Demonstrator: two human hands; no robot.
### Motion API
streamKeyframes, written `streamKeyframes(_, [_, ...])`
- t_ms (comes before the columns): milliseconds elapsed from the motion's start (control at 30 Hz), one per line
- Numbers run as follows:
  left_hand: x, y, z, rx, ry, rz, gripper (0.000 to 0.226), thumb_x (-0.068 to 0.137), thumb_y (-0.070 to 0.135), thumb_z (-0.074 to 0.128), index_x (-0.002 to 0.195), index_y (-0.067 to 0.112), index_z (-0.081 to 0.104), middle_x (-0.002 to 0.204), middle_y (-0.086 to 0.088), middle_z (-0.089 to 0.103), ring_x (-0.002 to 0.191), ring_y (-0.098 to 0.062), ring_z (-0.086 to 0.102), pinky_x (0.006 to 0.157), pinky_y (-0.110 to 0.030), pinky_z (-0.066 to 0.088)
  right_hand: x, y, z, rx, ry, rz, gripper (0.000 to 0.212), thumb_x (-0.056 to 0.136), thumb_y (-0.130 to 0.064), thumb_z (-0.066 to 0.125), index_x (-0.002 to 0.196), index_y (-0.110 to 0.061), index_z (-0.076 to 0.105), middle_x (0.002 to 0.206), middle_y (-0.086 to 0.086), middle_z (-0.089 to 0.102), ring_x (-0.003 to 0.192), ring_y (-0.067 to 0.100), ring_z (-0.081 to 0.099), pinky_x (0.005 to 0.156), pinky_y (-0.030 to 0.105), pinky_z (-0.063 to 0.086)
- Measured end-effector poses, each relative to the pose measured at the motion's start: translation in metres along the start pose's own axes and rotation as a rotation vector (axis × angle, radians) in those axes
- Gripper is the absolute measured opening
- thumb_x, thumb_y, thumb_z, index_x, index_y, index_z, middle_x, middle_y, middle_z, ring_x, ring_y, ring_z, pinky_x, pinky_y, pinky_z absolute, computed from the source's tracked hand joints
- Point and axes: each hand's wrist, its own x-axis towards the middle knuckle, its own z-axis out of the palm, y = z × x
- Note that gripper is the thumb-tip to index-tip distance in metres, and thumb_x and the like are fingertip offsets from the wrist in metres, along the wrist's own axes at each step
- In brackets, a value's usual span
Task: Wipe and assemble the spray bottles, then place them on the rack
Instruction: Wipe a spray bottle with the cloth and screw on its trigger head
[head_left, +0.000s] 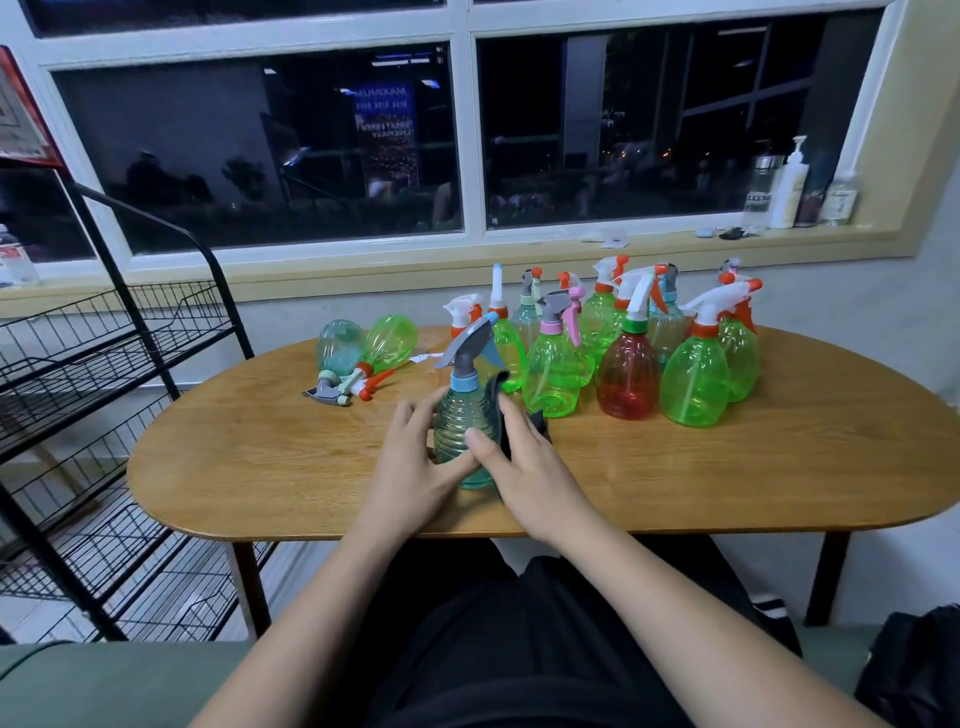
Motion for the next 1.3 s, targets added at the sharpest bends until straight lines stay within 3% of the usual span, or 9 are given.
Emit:
streamKeyframes(133, [-0.002, 0.001, -0.001, -0.002, 0.018, -0.012, 0.078, 0.078, 0.058, 0.076, 0.150, 0.041, 0.051, 0.120, 0.010, 0.050, 0.117, -0.003, 0.057, 0.102, -0.035, 0.055, 0.005, 0.002, 0.001, 0.035, 0.002, 0.115, 0.067, 0.094, -0.084, 0.039, 0.144, -0.041, 0.047, 0.125, -0.006, 0.070, 0.117, 0.019, 0.065, 0.100, 0.044, 0.052])
streamKeyframes(400, [-0.004, 0.009, -0.001, -0.098, -0.021, -0.046, 0.077, 0.087, 0.024, 0.084, 0.154, 0.035, 0.049, 0.130, 0.017, 0.071, 0.119, 0.002, 0.066, 0.101, -0.028, 0.056, -0.008, -0.004, -0.002, 0.005, 0.039, -0.042, 0.072, 0.108, -0.056, 0.048, 0.169, -0.030, 0.020, 0.173, -0.018, 0.023, 0.156, -0.005, 0.018, 0.125, 0.026, 0.020])
streamKeyframes(567, [-0.003, 0.006, -0.002, -0.086, -0.047, -0.070, 0.078, 0.079, 0.043, 0.083, 0.150, 0.043, 0.049, 0.125, 0.021, 0.073, 0.111, 0.001, 0.070, 0.098, -0.034, 0.058, 0.002, -0.001, -0.001, 0.059, 0.017, 0.078, 0.054, 0.098, -0.075, 0.046, 0.143, -0.045, 0.048, 0.127, -0.011, 0.070, 0.117, 0.014, 0.065, 0.101, 0.049, 0.056])
streamKeyframes(667, [-0.003, 0.004, -0.001, -0.073, -0.041, -0.079, 0.080, 0.078, 0.046, 0.086, 0.148, 0.043, 0.048, 0.123, 0.020, 0.073, 0.110, 0.001, 0.070, 0.097, -0.035, 0.057, 0.002, -0.001, 0.000, 0.104, 0.014, 0.084, 0.055, 0.095, -0.079, 0.044, 0.138, -0.046, 0.052, 0.115, -0.011, 0.072, 0.103, 0.015, 0.069, 0.091, 0.053, 0.060])
streamKeyframes(800, [-0.003, 0.003, 0.000, -0.126, 0.013, -0.086, 0.075, 0.080, 0.040, 0.092, 0.143, 0.040, 0.051, 0.122, 0.015, 0.074, 0.108, -0.002, 0.072, 0.095, -0.034, 0.058, 0.001, 0.002, -0.003, 0.205, 0.046, 0.088, 0.067, 0.099, -0.077, 0.045, 0.154, -0.040, 0.048, 0.140, -0.017, 0.064, 0.133, 0.009, 0.059, 0.105, 0.032, 0.052])
streamKeyframes(900, [-0.001, 0.003, -0.002, -0.219, 0.138, -0.154, 0.069, 0.081, 0.041, 0.090, 0.138, 0.036, 0.051, 0.124, 0.013, 0.073, 0.107, 0.002, 0.070, 0.095, -0.023, 0.056, -0.001, 0.001, -0.008, 0.339, 0.082, 0.138, 0.051, 0.107, -0.056, 0.052, 0.150, -0.030, 0.058, 0.138, -0.008, 0.067, 0.134, 0.015, 0.060, 0.091, 0.008, 0.049])
streamKeyframes(1033, [0.000, 0.009, -0.002, -0.294, 0.258, -0.192, 0.072, 0.081, 0.046, 0.085, 0.140, 0.030, 0.047, 0.127, 0.012, 0.070, 0.110, 0.005, 0.066, 0.089, -0.007, 0.047, 0.003, 0.004, -0.004, 0.424, 0.068, 0.145, 0.047, 0.097, -0.073, 0.053, 0.120, -0.040, 0.077, 0.124, 0.019, 0.072, 0.120, 0.034, 0.069, 0.105, 0.062, 0.053])
streamKeyframes(1200, [-0.003, 0.028, 0.013, -0.341, 0.237, -0.142, 0.064, 0.080, 0.045, 0.083, 0.132, 0.037, 0.047, 0.122, 0.012, 0.072, 0.107, 0.002, 0.069, 0.088, -0.011, 0.050, 0.007, 0.007, -0.006, 0.647, 0.048, 0.220, 0.053, 0.097, -0.070, 0.059, 0.135, -0.036, 0.070, 0.138, -0.011, 0.071, 0.133, 0.011, 0.063, 0.117, 0.049, 0.047])
streamKeyframes(1300, [0.000, 0.035, 0.023, -0.364, 0.221, -0.115, 0.075, 0.078, 0.046, 0.084, 0.138, 0.031, 0.043, 0.123, 0.008, 0.072, 0.105, 0.002, 0.071, 0.086, -0.015, 0.054, 0.009, 0.009, -0.008, 0.751, 0.035, 0.246, 0.076, 0.089, -0.077, 0.062, 0.147, -0.027, 0.062, 0.142, -0.006, 0.069, 0.134, 0.017, 0.063, 0.120, 0.051, 0.044])
